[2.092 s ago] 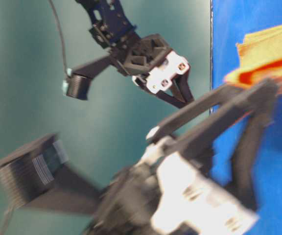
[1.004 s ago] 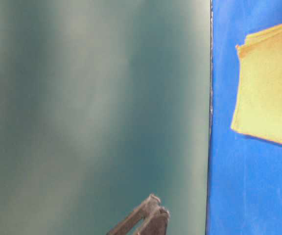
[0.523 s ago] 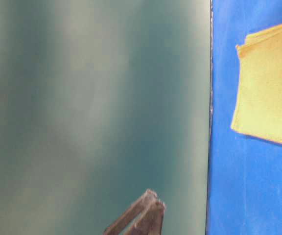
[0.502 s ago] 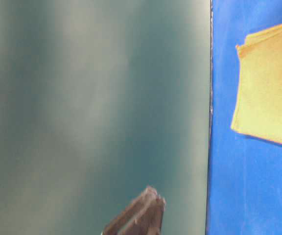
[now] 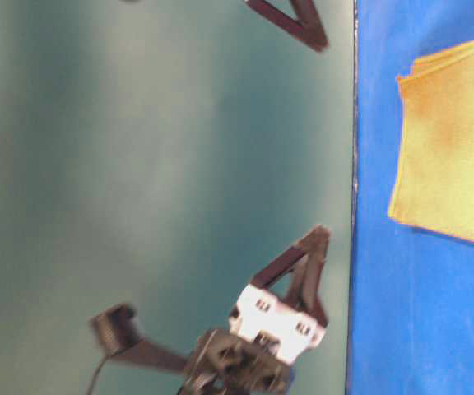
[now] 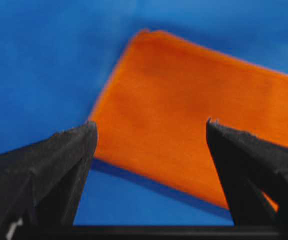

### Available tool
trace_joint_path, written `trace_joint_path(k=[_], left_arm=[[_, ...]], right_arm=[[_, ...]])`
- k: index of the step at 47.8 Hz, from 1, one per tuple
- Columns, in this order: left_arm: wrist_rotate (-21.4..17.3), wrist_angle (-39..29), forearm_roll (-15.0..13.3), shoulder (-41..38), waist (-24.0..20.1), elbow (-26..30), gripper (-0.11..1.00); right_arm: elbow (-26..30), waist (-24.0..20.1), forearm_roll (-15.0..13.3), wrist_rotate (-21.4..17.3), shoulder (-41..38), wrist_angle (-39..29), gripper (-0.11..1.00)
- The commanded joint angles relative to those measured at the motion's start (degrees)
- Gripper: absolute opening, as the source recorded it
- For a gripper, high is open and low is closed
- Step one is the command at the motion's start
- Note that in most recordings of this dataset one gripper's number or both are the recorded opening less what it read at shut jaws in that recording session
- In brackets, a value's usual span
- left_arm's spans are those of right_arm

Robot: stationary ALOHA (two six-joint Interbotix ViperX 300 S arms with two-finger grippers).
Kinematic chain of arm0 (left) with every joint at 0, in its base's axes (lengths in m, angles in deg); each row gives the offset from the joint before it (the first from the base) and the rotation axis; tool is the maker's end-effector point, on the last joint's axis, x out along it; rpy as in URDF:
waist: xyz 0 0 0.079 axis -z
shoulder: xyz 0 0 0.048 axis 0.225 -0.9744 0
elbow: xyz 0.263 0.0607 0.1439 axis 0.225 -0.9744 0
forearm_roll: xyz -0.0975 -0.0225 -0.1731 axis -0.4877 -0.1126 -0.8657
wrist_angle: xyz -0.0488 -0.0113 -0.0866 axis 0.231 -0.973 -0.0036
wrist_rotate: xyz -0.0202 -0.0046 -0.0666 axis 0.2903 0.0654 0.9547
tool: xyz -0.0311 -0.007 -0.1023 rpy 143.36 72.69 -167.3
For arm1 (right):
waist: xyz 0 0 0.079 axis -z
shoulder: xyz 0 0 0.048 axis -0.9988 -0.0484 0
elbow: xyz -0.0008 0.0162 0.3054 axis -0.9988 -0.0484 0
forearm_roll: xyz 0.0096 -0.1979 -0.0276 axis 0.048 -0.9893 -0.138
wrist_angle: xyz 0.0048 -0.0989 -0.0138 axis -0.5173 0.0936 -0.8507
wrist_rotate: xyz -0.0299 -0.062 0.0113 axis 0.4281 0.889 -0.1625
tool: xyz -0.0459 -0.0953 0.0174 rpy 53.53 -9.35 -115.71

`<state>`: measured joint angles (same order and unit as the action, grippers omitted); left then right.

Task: Fold the orange towel.
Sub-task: 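Move both grippers to the top corners of the strip and grasp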

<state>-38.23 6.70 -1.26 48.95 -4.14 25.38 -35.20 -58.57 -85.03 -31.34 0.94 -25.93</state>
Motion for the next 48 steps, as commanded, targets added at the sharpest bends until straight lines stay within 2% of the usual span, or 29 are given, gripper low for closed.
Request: trace_joint_path(k=[1,16,25,32,36,44,48], left_arm=[[-0.1,1.8,0.1,-2.4,-2.0,2.5,0.84],[-0.1,4.9,0.1,-13.4,-5.6,7.5,0.84],[-0.1,4.8,0.1,-18.5,-5.9,10.4,0.84],[-0.1,4.5,0.1,-20.7,-5.9,11.4,0.80],[-0.1,4.3,0.1,-21.0,-5.9,11.3,0.65],[-0.8,4.2,0.6,-21.1,-5.8,10.8,0.21],[-2.5,4.2,0.5,-21.0,-5.5,10.7,0.05]], right_arm=[[2.6,1.2,-0.3,0.1,-3.9,0.7,0.60],[6.7,2.7,-0.2,0.0,-16.8,4.0,0.60],[7.7,3.3,-0.2,0.0,-20.3,4.1,0.59],[8.3,3.3,-0.3,0.0,-21.1,4.1,0.53],[8.3,3.3,-0.4,0.2,-21.2,4.1,0.43],[7.7,3.2,-0.2,0.0,-21.2,4.1,0.04],[7.6,3.0,0.0,-0.4,-21.1,4.1,0.03]])
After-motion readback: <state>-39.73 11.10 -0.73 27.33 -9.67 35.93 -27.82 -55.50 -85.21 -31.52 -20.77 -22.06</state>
